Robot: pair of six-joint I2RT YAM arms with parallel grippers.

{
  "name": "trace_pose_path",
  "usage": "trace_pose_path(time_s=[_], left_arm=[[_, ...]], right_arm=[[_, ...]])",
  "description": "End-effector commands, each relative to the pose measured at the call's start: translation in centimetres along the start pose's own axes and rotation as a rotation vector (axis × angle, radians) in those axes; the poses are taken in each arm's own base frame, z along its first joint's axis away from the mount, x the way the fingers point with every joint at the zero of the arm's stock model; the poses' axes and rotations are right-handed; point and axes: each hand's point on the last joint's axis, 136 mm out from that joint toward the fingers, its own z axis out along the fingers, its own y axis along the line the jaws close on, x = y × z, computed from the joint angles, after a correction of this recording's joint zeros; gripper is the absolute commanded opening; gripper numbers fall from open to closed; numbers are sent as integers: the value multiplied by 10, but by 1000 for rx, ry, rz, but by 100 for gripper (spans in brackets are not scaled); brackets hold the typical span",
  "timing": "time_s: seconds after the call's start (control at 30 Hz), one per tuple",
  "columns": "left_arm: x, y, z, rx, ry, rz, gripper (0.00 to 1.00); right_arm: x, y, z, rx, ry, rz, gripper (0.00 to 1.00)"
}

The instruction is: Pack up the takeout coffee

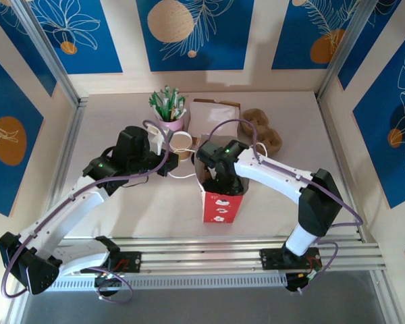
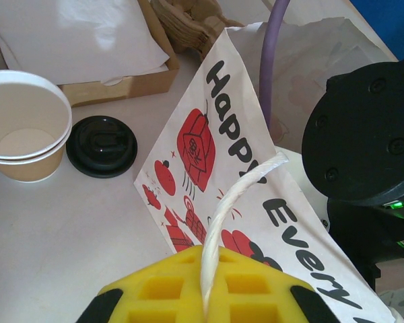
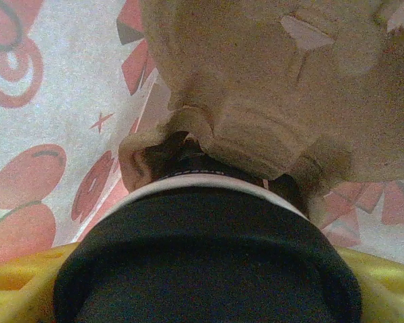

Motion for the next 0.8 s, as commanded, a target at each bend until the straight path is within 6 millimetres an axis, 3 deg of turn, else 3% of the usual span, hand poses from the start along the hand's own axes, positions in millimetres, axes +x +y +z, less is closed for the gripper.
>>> trace_pose_path(time_s=[0.0,0.77], left_arm=[[0,-1,-2,17,-6,14,0],[0,-4,-2,36,-2,17,0]], right_arm=[[9,-7,21,18,60,34,75],[14,-13,43,34,106,37,75]])
